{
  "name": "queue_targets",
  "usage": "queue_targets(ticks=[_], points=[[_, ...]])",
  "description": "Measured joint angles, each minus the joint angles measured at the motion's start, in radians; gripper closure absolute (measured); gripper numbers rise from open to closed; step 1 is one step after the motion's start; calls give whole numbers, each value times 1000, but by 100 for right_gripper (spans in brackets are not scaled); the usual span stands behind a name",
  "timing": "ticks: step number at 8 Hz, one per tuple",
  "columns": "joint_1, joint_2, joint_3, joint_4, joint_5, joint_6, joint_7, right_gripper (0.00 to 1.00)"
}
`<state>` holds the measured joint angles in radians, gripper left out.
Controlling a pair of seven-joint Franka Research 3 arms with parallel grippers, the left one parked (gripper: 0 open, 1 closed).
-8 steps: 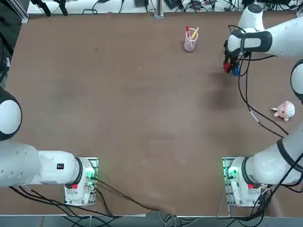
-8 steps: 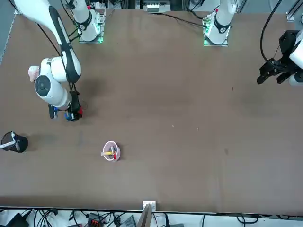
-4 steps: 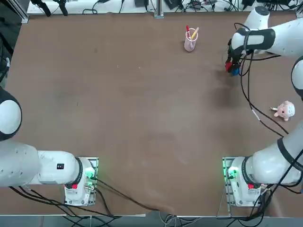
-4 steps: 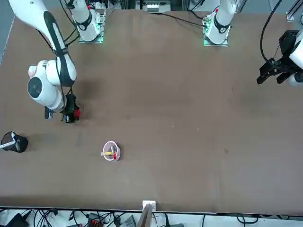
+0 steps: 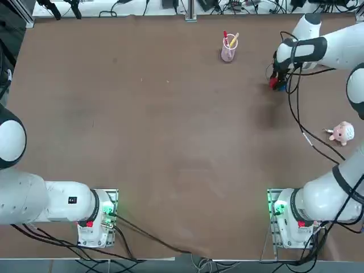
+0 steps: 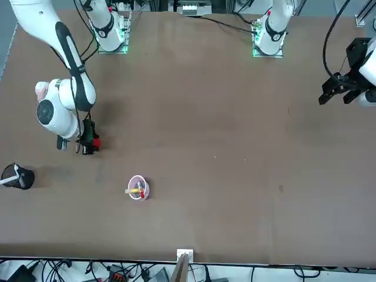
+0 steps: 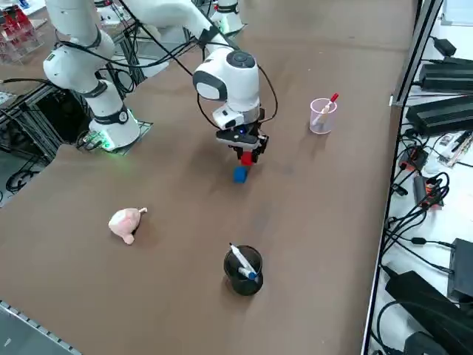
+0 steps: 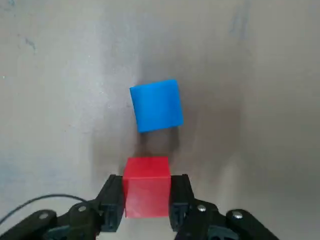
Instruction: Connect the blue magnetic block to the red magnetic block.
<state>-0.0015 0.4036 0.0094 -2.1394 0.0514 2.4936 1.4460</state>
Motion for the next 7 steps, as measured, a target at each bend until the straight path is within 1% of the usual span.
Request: queue_targets(ticks=[3, 7], points=[[-1, 10, 0, 0, 0, 1, -4, 52], [-24, 12, 0, 0, 0, 1, -21, 52]])
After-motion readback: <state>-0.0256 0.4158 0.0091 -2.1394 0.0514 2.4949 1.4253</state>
